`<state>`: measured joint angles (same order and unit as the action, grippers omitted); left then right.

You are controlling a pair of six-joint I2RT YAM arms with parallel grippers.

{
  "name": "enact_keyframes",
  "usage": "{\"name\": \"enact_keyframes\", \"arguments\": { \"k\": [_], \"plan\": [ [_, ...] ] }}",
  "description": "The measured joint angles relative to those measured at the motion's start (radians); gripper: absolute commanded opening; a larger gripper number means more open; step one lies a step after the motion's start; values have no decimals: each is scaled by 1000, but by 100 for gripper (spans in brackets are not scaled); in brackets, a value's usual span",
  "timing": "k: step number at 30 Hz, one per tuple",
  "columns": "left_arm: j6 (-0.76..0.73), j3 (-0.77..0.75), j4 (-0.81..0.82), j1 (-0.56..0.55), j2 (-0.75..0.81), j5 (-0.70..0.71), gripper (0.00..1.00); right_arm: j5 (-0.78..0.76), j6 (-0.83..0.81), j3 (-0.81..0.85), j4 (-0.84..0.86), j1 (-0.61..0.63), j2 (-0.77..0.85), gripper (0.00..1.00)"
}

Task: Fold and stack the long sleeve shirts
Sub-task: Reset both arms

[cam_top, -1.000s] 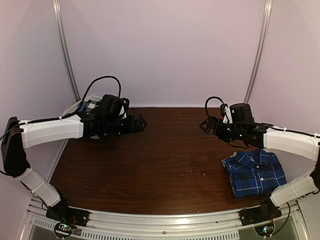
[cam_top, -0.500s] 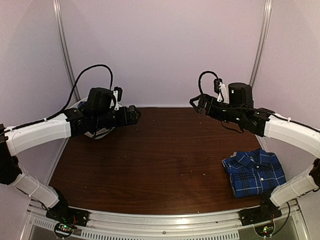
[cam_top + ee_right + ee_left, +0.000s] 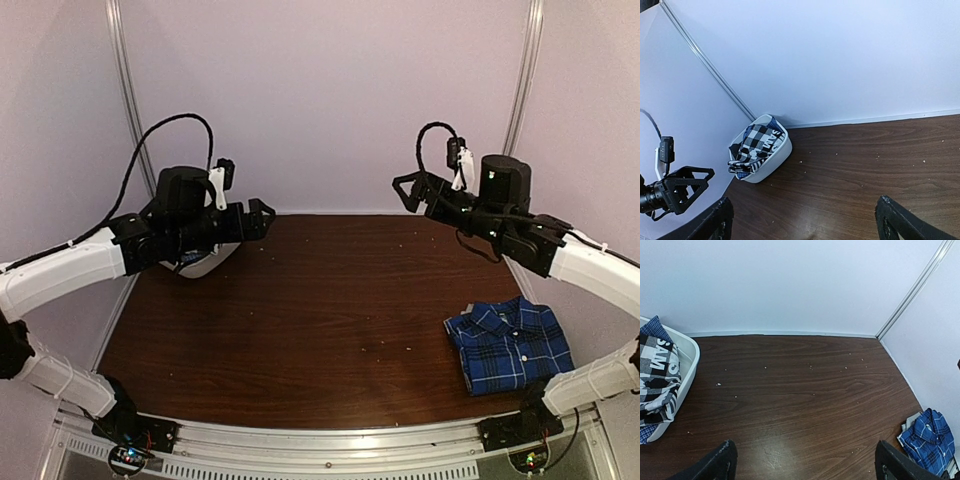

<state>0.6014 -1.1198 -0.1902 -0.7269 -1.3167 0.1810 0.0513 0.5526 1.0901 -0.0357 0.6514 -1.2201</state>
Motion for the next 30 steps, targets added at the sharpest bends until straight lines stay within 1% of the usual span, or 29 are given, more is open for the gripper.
{"name": "enact_keyframes", "arguments": {
  "k": [7, 13, 30],
  "plan": [
    [-18, 6, 10, 0, 24, 11, 98, -119, -45, -5, -30, 0, 88, 100],
    [-32, 7, 10, 0, 30, 19, 98, -183, -57, -26, -44, 0, 121, 100],
    [-37, 16, 10, 0, 34, 23, 98, -236, -57, -55, -52, 0, 148, 100]
  ]
}}
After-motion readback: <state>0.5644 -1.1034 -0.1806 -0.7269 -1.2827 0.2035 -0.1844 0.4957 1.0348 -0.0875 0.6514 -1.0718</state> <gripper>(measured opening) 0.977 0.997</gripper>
